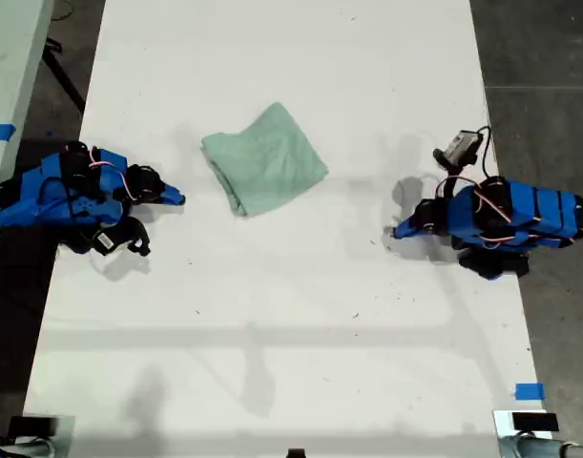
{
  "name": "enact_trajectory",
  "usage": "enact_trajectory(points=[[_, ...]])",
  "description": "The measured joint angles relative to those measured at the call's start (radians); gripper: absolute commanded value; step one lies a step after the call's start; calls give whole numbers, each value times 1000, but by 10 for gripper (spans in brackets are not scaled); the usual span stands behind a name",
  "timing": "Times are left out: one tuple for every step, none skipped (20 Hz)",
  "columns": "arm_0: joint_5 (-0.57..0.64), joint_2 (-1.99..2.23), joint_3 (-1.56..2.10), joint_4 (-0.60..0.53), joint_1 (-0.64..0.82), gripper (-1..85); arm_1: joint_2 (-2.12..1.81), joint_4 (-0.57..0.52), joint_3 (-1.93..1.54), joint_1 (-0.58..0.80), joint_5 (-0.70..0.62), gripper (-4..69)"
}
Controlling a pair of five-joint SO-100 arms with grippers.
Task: Fold t-shirt
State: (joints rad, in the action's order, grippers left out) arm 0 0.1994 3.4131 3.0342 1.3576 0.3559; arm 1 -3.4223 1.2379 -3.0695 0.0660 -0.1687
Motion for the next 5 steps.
enact_trajectory(points=[[0, 0, 0, 0, 0, 35, 0, -2, 0, 0, -178, 30], [0, 0, 0, 0, 0, 35, -5, 0, 0, -3, -316, 29], [0, 0, 0, 0, 0, 35, 8, 0, 0, -8, -370, 29], [0, 0, 0, 0, 0, 35, 3, 0, 0, -6, -390, 29], [0, 0, 0, 0, 0, 35, -2, 0, 0, -2, -399, 29]])
